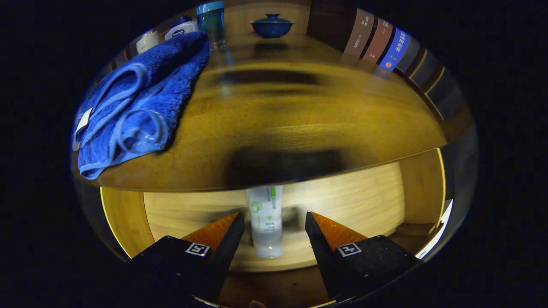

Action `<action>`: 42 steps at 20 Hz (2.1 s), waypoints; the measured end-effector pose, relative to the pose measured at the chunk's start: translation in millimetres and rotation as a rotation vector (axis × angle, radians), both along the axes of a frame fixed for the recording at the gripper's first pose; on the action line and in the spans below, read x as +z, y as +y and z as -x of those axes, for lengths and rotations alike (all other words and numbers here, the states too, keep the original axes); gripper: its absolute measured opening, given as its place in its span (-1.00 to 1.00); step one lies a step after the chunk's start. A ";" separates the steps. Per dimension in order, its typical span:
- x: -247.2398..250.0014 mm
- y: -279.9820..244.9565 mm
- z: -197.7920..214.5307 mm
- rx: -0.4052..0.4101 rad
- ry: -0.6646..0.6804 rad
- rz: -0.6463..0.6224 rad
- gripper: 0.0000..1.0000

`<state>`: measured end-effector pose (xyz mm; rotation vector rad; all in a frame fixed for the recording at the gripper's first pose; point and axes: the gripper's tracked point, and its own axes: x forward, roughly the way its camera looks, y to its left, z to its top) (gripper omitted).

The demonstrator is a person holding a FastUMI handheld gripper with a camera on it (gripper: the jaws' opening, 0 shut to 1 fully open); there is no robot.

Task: Pull open the drawer, take out the items inside it, and place them on the countertop above the cabinet.

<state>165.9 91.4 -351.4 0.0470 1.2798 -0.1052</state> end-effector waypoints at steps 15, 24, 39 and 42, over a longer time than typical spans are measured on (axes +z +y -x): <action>42.9 -3.9 42.4 -0.053 -0.033 0.005 -0.13; 155.3 -20.7 29.6 -0.009 -0.215 0.123 -0.13; 159.5 -23.8 34.8 0.033 -0.226 0.183 -0.30; 198.9 -14.4 27.9 0.046 -0.359 0.198 -0.30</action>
